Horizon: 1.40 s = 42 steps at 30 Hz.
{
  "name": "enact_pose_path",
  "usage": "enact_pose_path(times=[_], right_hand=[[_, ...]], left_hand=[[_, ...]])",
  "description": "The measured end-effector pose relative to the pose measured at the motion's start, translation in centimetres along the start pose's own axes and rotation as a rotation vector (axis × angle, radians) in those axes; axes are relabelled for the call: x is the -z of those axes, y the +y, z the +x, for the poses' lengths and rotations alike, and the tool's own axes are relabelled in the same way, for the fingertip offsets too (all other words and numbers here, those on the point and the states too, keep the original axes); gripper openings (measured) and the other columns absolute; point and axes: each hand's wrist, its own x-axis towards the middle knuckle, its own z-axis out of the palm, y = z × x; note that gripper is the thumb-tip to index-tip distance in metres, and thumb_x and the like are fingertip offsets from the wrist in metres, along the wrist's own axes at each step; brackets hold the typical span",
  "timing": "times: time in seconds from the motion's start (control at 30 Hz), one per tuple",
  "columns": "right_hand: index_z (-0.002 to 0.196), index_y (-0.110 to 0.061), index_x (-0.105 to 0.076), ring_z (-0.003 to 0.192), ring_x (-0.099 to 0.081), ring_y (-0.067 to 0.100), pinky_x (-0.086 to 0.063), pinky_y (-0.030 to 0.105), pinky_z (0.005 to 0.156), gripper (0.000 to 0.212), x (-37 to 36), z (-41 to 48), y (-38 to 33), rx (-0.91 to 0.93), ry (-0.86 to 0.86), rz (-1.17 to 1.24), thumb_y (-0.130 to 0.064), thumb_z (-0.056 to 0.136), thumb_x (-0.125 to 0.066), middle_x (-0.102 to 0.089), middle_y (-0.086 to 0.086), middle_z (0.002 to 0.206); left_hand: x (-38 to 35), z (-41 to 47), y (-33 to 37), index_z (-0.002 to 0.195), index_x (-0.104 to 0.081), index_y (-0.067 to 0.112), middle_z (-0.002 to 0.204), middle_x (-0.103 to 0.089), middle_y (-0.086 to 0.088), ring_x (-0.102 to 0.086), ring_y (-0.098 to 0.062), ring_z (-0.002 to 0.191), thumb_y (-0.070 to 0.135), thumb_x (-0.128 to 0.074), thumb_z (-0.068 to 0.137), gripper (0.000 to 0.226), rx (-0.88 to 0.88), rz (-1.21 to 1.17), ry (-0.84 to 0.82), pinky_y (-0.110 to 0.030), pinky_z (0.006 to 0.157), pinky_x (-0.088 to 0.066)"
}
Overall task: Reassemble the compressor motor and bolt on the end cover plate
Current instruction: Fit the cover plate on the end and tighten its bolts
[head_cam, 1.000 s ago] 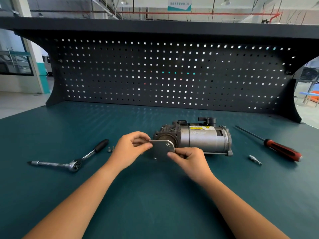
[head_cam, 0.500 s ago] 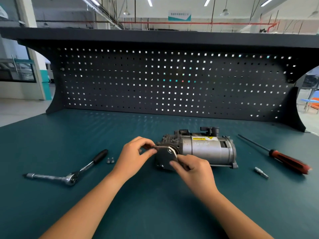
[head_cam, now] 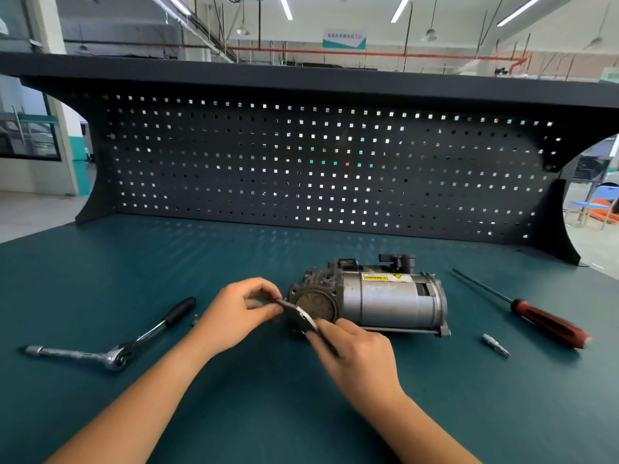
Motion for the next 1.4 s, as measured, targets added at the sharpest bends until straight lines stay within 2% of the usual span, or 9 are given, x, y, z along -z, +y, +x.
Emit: enact_pose_path(times=[0.07,0.23,0.37,0.67,0.93,1.1,1.2,1.3,1.4], right_hand=[[0.059,-0.02,-0.068,0.033,-0.045,0.015,-0.028,0.022,0.03,0.013,0.1,0.0,0.0,-0.024,-0.011,0.004,-0.029,0.068,-0.069,-0.048,-0.005,0.045],[0.059,-0.018,-0.068,0.033,-0.044,0.016,-0.026,0.021,0.03,0.012,0.3,0.0,0.1,-0.057,-0.015,0.031,-0.027,0.067,-0.07,-0.047,-0.004,0.045],[0.057,-0.018,-0.066,0.033,-0.043,0.015,-0.026,0.021,0.03,0.015,0.4,0.0,-0.1,0.004,-0.014,0.018,-0.028,0.067,-0.07,-0.046,-0.004,0.044],[0.052,-0.018,-0.062,0.031,-0.044,0.017,-0.025,0.02,0.028,0.021,0.9,0.5,-1.1,-0.084,-0.029,-0.046,-0.032,0.066,-0.069,-0.047,-0.004,0.044],[0.052,-0.016,-0.061,0.032,-0.046,0.02,-0.024,0.016,0.03,0.022,0.9,0.6,-1.4,-0.156,-0.086,0.006,-0.028,0.065,-0.075,-0.049,-0.003,0.044],[0.049,-0.015,-0.057,0.033,-0.045,0.018,-0.018,0.014,0.034,0.024,0.9,0.8,-1.2,-0.231,-0.123,0.079,-0.028,0.066,-0.068,-0.049,-0.004,0.042],[0.057,-0.011,-0.059,0.042,-0.052,0.024,-0.025,0.019,0.04,0.026,0.9,0.8,-0.9,-0.303,-0.173,0.166,-0.025,0.076,-0.068,-0.055,0.002,0.049],[0.075,-0.014,-0.059,0.07,-0.056,0.026,-0.026,0.029,0.054,0.031,0.6,1.0,-0.1,-0.41,-0.297,0.22,-0.038,0.093,-0.053,-0.062,0.005,0.072],[0.073,-0.022,-0.049,0.066,-0.044,0.022,-0.022,0.029,0.055,0.026,0.4,0.7,0.6,-0.504,-0.281,0.256,-0.039,0.091,-0.054,-0.043,-0.006,0.059]], left_hand=[[-0.1,0.0,-0.1,0.076,-0.064,0.014,0.072,-0.072,0.007,-0.069,-0.007,0.068,-0.01,-0.067,0.077,0.025,0.054,-0.085,0.003,-0.014,0.068,-0.052],[0.0,-0.3,-0.3,0.081,-0.066,0.014,0.078,-0.074,0.004,-0.07,-0.008,0.076,-0.014,-0.067,0.075,0.029,0.102,-0.174,-0.007,-0.015,0.074,-0.053],[-0.4,-0.5,-0.3,0.08,-0.066,0.014,0.076,-0.072,0.005,-0.069,-0.004,0.07,-0.014,-0.063,0.079,0.028,0.13,-0.21,0.05,-0.015,0.062,-0.053],[-1.7,-0.2,0.2,0.08,-0.066,0.019,0.077,-0.069,0.007,-0.064,0.006,0.067,-0.007,-0.061,0.084,0.026,0.114,-0.204,0.121,-0.014,0.056,-0.052],[-2.1,-0.1,0.5,0.079,-0.067,0.023,0.069,-0.07,0.012,-0.065,0.001,0.068,-0.002,-0.063,0.084,0.026,0.113,-0.156,0.168,-0.016,0.058,-0.054],[-2.1,-0.2,0.4,0.078,-0.068,0.023,0.07,-0.07,0.01,-0.066,0.002,0.068,-0.002,-0.064,0.083,0.026,0.114,-0.137,0.188,-0.015,0.054,-0.052],[-2.3,-0.2,0.4,0.078,-0.068,0.023,0.071,-0.07,0.009,-0.066,0.001,0.068,-0.001,-0.066,0.083,0.025,0.117,-0.14,0.204,-0.015,0.054,-0.051],[-2.5,-0.2,0.5,0.077,-0.068,0.025,0.072,-0.07,0.008,-0.065,-0.005,0.068,0.003,-0.068,0.082,0.023,0.112,-0.116,0.237,-0.022,0.061,-0.053],[-2.6,-0.1,0.5,0.077,-0.068,0.025,0.069,-0.07,0.012,-0.064,-0.001,0.067,0.005,-0.071,0.079,0.02,0.102,-0.111,0.264,-0.021,0.065,-0.051]])
